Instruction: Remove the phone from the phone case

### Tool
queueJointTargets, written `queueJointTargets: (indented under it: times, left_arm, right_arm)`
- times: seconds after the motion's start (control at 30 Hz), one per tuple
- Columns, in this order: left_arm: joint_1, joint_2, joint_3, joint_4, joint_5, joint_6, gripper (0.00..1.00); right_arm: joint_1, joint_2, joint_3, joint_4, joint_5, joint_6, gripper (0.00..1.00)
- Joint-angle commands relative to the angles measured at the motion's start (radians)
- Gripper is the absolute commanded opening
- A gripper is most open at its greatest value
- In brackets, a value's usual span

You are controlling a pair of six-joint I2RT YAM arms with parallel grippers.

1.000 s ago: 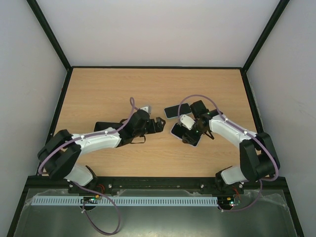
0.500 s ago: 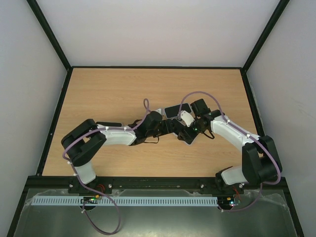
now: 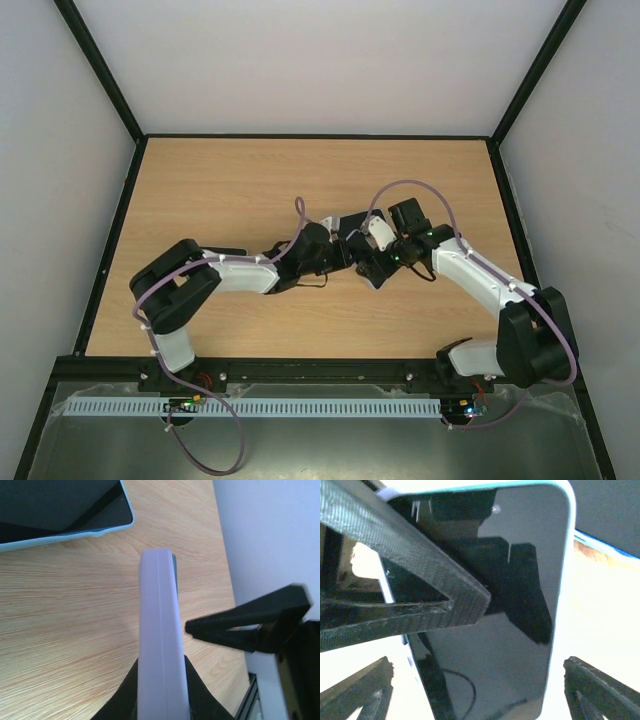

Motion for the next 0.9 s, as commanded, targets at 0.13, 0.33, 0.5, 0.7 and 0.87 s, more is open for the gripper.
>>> queueJointTargets:
  times: [0.13,0.33,0.5,0.7,0.87]
  left_arm:
    - [0.066,-0.22,0.039,-0.236,-0.01,0.355,0.03]
    - [0.086,-0.384,-0.005,-0.348,0.173,0.652,0.03]
    - [0.086,-0.537,-0.105,-0.274,0.391,0.727,0.03]
    - [0.087,-0.611,-0.095,-0.314,0.53,0.813,0.03]
    - [0.088,-0.619,-0.05,-0.356,0.577,0.866,0.03]
  right_arm:
    - [0.004,-0.114,0.079,-0.044,-0.035,0.012,0.98]
    - [-0.006,-0.159,0.145,-0.132,-0.182,-0.017,0.99]
    - [-0.007,-0.208,0.151,-0.195,-0.413,-0.134,0.91]
    - [-0.007,-0.225,0.128,-0.245,-0.632,-0.208,0.7]
    - [-0.005,-0.2,0.122,-0.334,-0.736,-0.303,0.55]
